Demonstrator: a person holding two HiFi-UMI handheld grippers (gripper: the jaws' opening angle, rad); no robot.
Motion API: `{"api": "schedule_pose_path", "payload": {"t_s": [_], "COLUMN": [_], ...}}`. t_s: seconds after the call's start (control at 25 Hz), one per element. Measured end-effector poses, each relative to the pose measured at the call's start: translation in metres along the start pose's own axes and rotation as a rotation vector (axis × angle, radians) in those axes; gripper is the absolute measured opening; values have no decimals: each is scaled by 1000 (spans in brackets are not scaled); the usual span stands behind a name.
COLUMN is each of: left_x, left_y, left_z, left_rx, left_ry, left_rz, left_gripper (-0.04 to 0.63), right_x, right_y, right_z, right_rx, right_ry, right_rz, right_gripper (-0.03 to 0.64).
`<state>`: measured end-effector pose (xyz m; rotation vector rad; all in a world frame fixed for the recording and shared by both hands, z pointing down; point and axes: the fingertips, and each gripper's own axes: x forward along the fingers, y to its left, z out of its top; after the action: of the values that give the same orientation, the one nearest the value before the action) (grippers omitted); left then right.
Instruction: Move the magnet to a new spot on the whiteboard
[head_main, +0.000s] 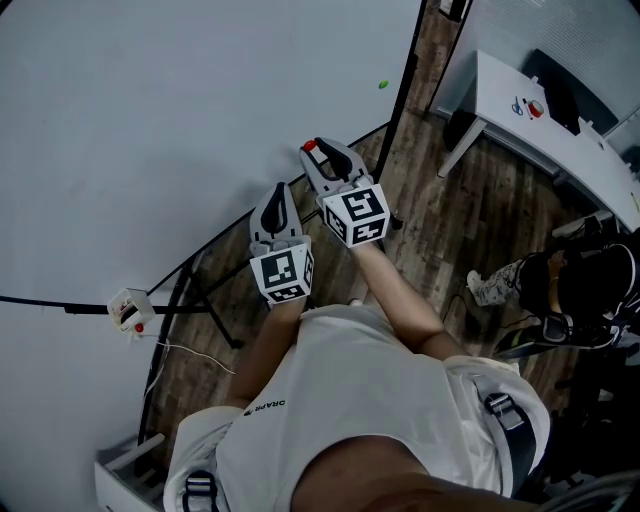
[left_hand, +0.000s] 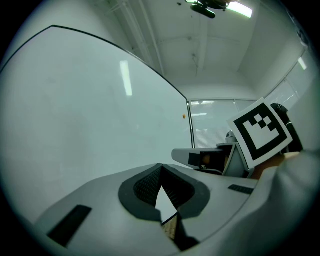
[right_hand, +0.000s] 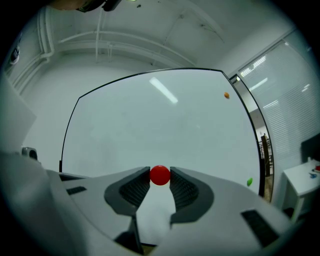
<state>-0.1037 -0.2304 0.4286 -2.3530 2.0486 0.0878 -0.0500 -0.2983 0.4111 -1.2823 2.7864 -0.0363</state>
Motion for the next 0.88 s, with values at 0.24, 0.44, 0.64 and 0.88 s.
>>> {"api": "schedule_pose_path", "payload": {"t_s": [0.24, 0.44, 0.64, 0.88], "left_x": [-1, -2, -2, -3], "left_y": [-1, -1, 0, 0], "left_z": [0, 2, 1, 1], "left_rx": [-3, -6, -3, 3], "left_ry": [0, -6, -3, 0], "left_rz": [1, 0, 3, -1], "left_gripper": [2, 2, 2, 2], "right_x": [4, 10, 16, 26], "right_y": [-5, -13, -20, -24], "right_z": [-1, -2, -2, 1], "right_rx": [7, 8, 0, -15], "right_ry": [4, 11, 8, 5], "right_rz": [-8, -24, -38, -40], "right_gripper": [130, 130, 130, 130]}}
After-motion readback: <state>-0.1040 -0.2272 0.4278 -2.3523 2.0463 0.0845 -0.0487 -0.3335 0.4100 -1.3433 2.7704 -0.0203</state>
